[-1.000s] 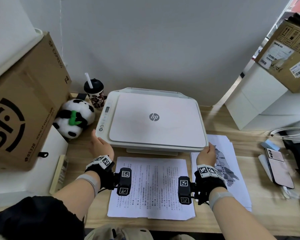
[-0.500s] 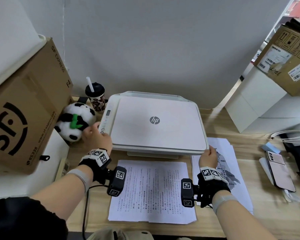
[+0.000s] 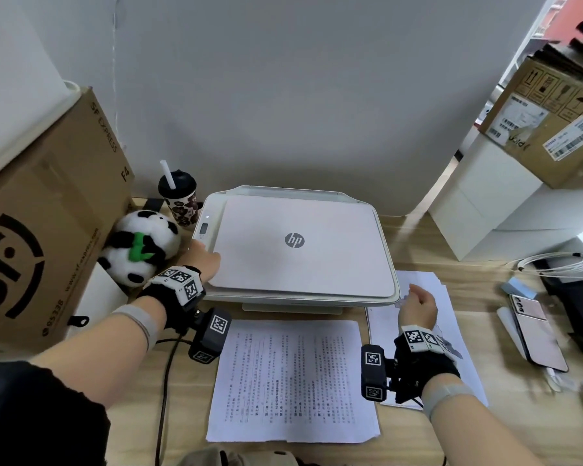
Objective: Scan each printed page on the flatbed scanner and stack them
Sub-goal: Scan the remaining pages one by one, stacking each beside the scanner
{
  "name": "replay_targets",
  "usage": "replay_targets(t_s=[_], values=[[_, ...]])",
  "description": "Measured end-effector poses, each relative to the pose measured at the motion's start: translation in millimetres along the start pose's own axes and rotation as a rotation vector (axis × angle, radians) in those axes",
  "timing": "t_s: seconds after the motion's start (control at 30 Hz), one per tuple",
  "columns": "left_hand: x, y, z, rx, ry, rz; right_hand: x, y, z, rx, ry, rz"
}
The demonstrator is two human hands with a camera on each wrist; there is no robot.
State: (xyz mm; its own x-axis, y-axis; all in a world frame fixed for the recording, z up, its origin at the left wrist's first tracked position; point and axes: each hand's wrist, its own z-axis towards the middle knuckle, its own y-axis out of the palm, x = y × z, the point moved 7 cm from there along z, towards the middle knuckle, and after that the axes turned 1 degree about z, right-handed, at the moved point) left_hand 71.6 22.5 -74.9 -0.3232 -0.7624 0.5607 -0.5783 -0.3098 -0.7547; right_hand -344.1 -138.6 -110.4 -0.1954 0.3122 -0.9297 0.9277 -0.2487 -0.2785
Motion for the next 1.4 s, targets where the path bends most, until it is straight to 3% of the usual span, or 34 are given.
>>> replay_targets(t_s=[0.23,0.43,0.67,0.8,1.07,1.17,1.27,1.4], values=[[39,-48,27,0.105,0.069,-0.546,-22,-3,15,0.14,-0.055,0.116],[93,-93,41,0.212,0.073,-0.964,-47,37,18,-0.074,-0.122,0.122],[160,-104,61,0.259,0.248,-0.926,-62,99,20,-0.364,-0.248,-0.469],[175,-103,79,0.266,0.231,-0.907,-60,108,11,-0.339,-0.314,-0.76],[164,-92,93,0.181,0.18,-0.812,-72,117,1,-0.351,-0.351,-0.933],[133,-75,88,0.12,0.118,-0.763,-75,123,6,-0.414,-0.328,-0.87],[104,-53,85,-0.02,0.058,-0.69,-72,123,14,-0.432,-0.269,-0.605],[71,-25,70,-0.204,-0.037,-0.554,-78,116,16,-0.412,-0.339,-0.288]])
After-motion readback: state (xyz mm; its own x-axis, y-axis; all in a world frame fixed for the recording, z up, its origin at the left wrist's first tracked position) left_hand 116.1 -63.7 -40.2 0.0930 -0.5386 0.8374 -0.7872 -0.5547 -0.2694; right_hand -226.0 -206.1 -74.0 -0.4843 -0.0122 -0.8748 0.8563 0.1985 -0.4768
